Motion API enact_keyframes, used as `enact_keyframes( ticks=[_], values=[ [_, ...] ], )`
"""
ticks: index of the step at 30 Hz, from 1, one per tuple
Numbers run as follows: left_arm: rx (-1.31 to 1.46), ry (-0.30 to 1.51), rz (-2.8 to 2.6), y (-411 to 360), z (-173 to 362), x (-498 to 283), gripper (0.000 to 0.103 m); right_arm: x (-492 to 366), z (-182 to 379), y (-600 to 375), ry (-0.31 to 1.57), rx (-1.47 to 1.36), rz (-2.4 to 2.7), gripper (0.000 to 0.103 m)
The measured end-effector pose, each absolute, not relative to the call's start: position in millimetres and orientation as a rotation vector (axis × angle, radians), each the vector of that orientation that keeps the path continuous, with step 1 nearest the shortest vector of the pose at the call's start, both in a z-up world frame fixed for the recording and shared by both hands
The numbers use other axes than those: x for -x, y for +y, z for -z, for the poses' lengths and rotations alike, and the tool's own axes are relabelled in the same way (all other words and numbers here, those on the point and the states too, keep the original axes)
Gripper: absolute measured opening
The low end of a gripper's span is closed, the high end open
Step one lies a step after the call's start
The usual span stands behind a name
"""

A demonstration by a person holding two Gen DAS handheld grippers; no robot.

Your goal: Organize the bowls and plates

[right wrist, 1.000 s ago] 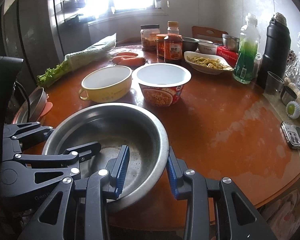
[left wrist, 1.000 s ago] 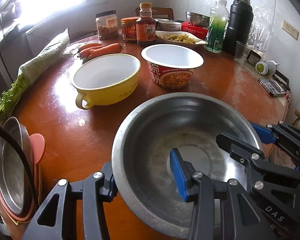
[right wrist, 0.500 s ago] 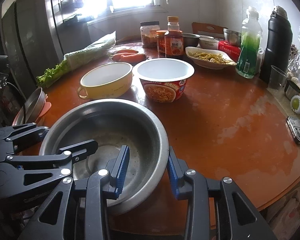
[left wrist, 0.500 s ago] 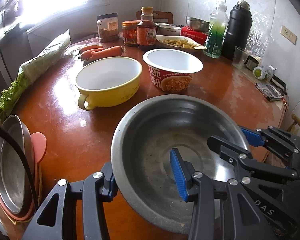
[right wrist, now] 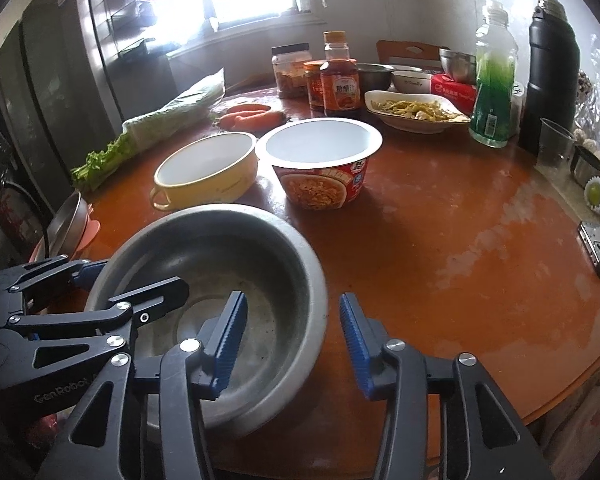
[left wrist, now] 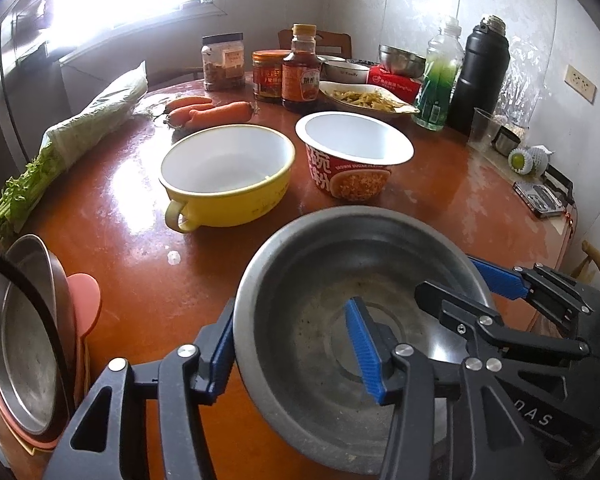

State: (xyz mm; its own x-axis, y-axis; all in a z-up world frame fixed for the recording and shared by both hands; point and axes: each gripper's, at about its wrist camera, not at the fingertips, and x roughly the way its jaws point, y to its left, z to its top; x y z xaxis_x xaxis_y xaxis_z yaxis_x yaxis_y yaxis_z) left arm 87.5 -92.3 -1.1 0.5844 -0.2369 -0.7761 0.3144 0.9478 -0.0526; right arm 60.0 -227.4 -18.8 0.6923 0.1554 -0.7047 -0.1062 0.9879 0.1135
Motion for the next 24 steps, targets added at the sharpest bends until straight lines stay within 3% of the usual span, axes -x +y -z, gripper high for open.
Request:
enact_keyframes(
  ticks=[24],
  values=[
    [-0.075, 0.875, 0.296, -88.3, -10.3, -102.9, 0.066, -76.2, 15.4, -244.5, 0.787, -0.097, -0.118, 0.060]
  ],
)
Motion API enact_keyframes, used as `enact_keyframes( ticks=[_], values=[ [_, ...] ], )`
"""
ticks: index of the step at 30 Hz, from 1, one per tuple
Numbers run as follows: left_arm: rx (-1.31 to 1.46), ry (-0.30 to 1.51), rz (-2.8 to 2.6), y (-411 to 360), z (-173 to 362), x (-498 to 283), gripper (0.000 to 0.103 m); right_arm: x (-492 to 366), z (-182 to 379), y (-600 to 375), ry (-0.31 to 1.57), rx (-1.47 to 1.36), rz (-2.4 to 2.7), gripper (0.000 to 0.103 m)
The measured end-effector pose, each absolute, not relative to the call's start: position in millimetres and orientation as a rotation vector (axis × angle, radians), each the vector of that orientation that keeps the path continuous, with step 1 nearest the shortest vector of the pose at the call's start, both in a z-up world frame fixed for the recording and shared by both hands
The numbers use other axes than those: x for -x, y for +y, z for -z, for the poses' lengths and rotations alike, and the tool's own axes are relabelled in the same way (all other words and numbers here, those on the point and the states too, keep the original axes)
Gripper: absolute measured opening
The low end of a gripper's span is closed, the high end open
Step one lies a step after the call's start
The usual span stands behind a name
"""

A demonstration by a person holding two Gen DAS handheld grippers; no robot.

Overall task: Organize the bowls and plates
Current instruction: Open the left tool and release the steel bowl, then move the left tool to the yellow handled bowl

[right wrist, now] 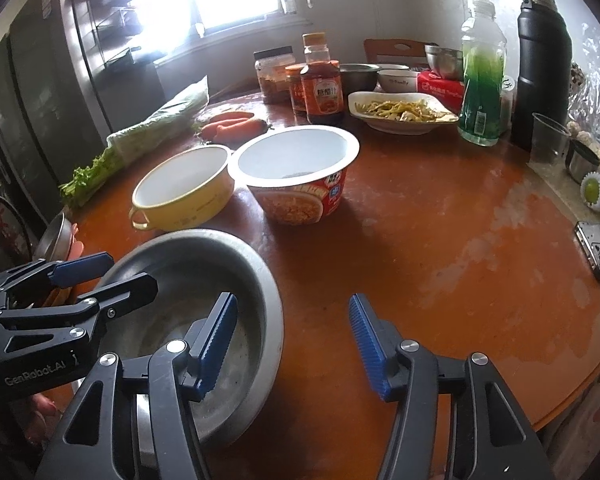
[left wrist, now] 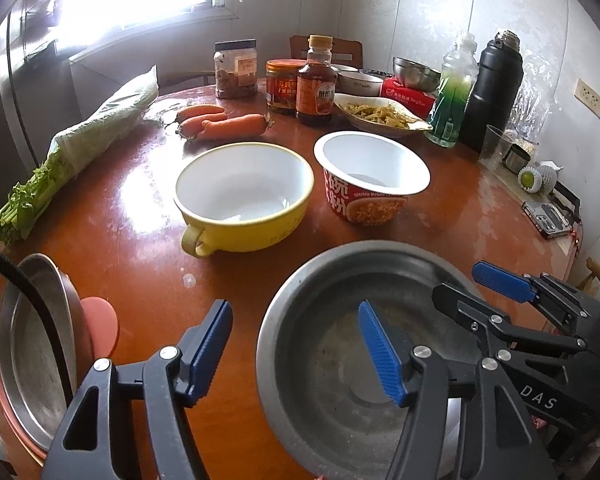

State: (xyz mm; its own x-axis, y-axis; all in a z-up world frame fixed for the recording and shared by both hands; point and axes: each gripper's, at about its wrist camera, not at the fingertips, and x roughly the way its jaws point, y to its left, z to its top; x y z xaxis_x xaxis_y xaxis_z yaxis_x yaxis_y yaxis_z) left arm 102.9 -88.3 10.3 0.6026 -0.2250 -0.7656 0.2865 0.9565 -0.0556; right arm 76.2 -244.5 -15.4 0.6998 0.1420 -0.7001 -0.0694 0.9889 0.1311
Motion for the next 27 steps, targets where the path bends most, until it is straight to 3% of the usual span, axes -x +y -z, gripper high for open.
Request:
enact_keyframes(
  ticks=[27],
  values=[
    [-0.069, 0.842, 0.275, -78.9, -53.2, -134.4, 0.066, -99.3, -44.9, -241.1, 0.721, -0.047, -0.106, 0.068]
  ],
)
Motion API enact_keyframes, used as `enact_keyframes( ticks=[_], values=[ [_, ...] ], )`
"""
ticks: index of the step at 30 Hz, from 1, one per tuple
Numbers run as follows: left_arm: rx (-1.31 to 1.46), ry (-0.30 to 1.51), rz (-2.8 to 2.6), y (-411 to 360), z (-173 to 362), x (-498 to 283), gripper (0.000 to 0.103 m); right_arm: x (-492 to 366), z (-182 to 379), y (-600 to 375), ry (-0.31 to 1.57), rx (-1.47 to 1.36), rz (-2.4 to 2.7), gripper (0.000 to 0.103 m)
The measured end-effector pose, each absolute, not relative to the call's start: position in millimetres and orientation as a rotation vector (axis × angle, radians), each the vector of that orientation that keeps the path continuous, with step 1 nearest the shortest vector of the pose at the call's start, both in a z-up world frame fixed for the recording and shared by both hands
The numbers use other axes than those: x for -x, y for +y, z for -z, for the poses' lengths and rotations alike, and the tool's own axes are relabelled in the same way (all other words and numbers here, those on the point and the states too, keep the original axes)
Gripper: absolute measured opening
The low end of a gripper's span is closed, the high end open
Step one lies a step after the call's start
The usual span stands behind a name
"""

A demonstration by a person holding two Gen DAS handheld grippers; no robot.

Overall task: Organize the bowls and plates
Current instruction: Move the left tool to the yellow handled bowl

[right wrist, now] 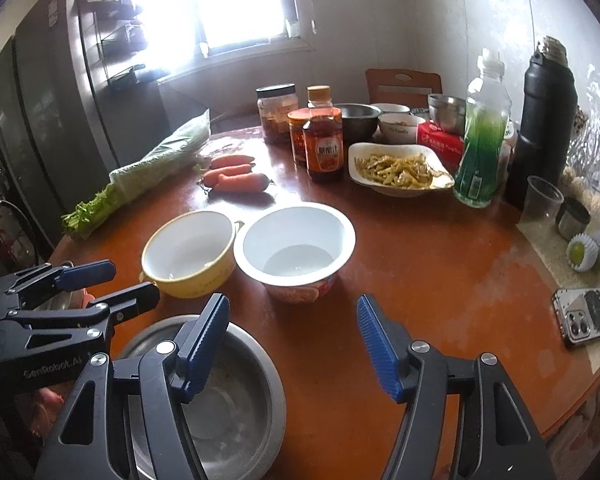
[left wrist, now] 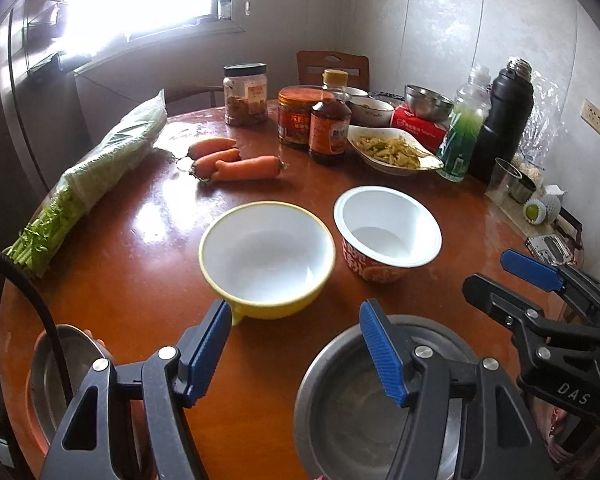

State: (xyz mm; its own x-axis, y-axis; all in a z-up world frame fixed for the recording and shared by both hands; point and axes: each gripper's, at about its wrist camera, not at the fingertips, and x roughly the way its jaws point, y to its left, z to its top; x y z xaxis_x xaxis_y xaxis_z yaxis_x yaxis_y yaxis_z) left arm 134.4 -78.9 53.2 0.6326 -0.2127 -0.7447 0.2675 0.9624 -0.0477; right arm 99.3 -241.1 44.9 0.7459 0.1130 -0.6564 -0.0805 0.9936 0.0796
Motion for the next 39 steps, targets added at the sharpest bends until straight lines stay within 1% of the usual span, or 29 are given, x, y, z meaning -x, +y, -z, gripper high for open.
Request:
enact_keyframes(
  ticks=[9, 14, 29, 38, 39],
  values=[
    [-0.056, 0.824, 0.202, -62.9, -69.3, -146.2, 0.070, -119.3, -70.1, -222.8, 0.721, -0.047, -0.205, 0.068],
    [-0.047, 0.840, 0.165, -51.5, -70.0, -157.7, 0.070, -135.1, -76.6, -200.3, 0.730, -0.017, -0.244, 0.068],
    [0.009, 0.908, 0.067, -13.8, -54.2, -203.9, 0.070, -170.3, -47.3, -166.4, 0.843, 0.002, -0.304, 0.068],
    [0.000, 0.957, 0.091, -21.0, -36.3, -228.9, 0.070, -185.9, -29.6, -154.5, 0.889, 0.011, -0.324, 0.068],
    [-0.004, 0.961, 0.090, -22.6, -34.9, -231.1, 0.070, -187.2, -27.2, -153.6, 0.892, 0.007, -0.330, 0.067]
  ],
)
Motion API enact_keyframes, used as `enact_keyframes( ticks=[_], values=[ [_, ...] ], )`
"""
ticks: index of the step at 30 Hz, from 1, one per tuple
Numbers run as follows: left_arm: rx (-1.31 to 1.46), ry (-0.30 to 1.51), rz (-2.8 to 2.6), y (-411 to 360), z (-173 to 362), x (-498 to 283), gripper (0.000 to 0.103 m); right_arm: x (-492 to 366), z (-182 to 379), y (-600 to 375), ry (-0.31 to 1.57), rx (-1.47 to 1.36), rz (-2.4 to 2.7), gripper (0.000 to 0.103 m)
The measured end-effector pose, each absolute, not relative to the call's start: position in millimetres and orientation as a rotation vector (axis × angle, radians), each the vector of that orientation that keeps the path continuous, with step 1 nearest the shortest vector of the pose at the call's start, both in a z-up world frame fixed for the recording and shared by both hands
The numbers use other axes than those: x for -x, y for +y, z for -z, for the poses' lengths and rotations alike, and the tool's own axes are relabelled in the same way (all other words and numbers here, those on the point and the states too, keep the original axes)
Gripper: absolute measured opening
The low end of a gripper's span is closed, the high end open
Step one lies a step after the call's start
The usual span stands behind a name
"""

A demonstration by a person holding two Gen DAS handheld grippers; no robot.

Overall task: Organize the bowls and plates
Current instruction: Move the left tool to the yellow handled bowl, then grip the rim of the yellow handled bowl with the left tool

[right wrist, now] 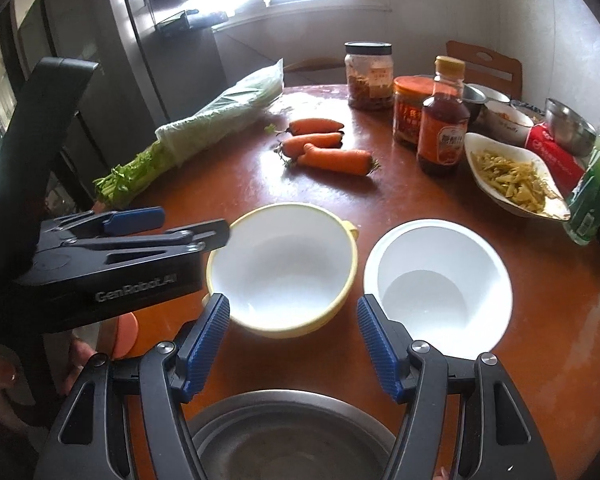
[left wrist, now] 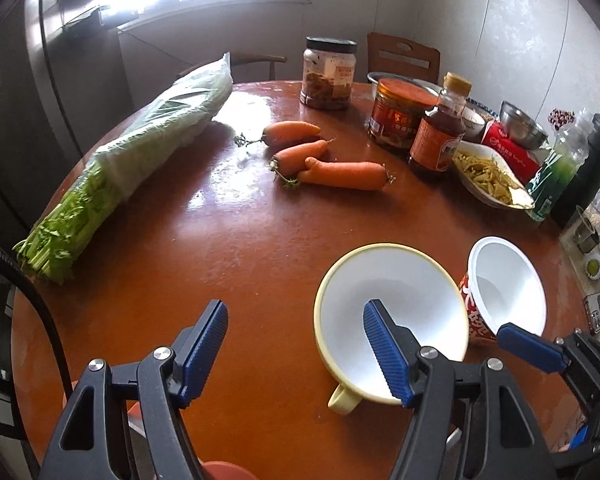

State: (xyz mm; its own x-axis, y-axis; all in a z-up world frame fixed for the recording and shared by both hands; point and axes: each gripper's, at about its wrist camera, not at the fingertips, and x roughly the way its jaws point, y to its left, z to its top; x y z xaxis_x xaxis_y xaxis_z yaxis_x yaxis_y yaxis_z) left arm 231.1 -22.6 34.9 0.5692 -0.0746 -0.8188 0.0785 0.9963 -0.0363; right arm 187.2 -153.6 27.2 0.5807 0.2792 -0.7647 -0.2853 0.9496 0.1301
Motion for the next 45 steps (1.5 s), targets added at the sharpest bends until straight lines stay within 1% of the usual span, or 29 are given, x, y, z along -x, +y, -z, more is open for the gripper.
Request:
enact_keyframes(
  ticks=[3, 12, 13, 21, 27, 31, 32, 34, 45],
  values=[
    [-0.017, 0.971, 0.092, -26.5, -30.5, -237.4, 0.070, -192.4, -21.2, -152.2, 0.905, 0.000, -0.329, 0.063],
    [-0.020, 1.012, 0.100, -29.9, -15.5, -254.7, 0.070, -206.9, -8.4, -150.1, 0.941, -0.003, -0.310, 0.062],
    [-0.023, 1.020, 0.099, -30.8, -13.7, -256.0, 0.070, -207.4, -7.4, -150.4, 0.944, -0.004, -0.307, 0.059],
    [-0.025, 1.046, 0.120, -33.9, -5.7, -259.1, 0.069, -211.5, -7.9, -150.6, 0.933, 0.014, -0.293, 0.054],
    [0.002, 1.064, 0.142, -32.1, -3.1, -261.1, 0.062, -212.8, -7.2, -147.2, 0.927, 0.032, -0.295, 0.051],
    [0.031, 1.086, 0.169, -30.9, 0.4, -261.8, 0.050, -213.2, -5.6, -144.8, 0.925, 0.048, -0.295, 0.048],
    [0.039, 1.091, 0.178, -31.1, 1.3, -262.2, 0.049, -213.5, -5.1, -144.5, 0.927, 0.050, -0.297, 0.048],
    [0.045, 1.097, 0.192, -32.1, 1.6, -261.6, 0.043, -214.2, -4.3, -143.5, 0.932, 0.053, -0.301, 0.046],
    [0.046, 1.100, 0.188, -29.6, 0.6, -259.3, 0.039, -213.0, -4.0, -144.4, 0.937, 0.029, -0.320, 0.041]
  ],
)
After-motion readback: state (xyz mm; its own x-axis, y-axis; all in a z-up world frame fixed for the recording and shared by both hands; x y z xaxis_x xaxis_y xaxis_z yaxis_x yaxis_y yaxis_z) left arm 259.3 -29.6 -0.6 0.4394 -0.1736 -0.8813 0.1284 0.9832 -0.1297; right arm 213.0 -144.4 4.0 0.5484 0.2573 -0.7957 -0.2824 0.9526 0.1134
